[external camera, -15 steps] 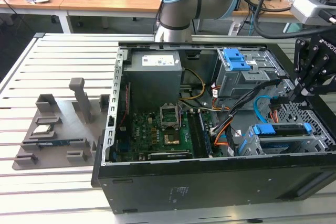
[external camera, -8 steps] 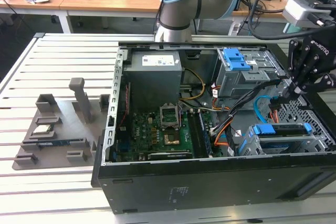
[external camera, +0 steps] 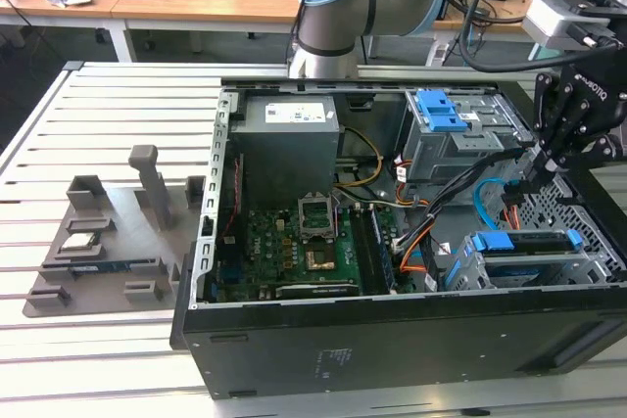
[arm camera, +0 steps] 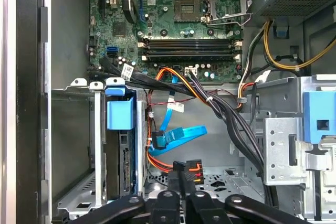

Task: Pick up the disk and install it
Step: 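Insert the first disk wire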

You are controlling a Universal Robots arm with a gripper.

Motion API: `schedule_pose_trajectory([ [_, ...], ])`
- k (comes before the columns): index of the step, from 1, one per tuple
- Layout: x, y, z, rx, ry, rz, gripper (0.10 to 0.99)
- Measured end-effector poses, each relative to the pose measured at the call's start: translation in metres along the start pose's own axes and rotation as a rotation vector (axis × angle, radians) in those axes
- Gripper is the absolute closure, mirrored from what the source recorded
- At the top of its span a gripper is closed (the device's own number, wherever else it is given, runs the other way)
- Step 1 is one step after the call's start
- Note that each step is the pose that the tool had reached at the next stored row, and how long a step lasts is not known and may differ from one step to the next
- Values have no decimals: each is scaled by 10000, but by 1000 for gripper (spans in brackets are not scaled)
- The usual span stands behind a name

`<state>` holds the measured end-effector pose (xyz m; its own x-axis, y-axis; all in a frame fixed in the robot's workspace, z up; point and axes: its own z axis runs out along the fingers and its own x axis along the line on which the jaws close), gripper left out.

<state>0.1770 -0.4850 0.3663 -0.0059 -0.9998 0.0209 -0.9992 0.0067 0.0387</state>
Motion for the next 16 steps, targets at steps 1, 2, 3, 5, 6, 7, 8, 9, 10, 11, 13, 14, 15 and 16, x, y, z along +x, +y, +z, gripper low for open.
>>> schedule_pose_trajectory([
  [1, 0, 0, 1, 0, 0, 0, 851],
  [2, 0, 0, 1, 0, 0, 0, 784],
  [3, 0, 0, 2, 0, 2, 0, 784],
  [5, -1, -1, 28, 0, 35, 1, 784],
  [6, -1, -1, 47, 1, 77, 3, 784],
  [7, -1, -2, 61, 0, 97, 5, 784],
  [8, -2, -4, 100, 1, 139, 6, 784],
  [9, -10, -4, 125, 1, 145, 6, 784],
  [10, -13, -5, 139, 1, 143, 6, 784],
  [11, -13, -5, 142, 1, 145, 6, 784],
  [13, -13, -5, 143, 1, 146, 6, 784],
  [14, -13, -5, 144, 1, 144, 6, 784],
  [15, -13, -5, 144, 1, 144, 6, 784],
  [16, -13, -5, 145, 0, 144, 6, 800],
])
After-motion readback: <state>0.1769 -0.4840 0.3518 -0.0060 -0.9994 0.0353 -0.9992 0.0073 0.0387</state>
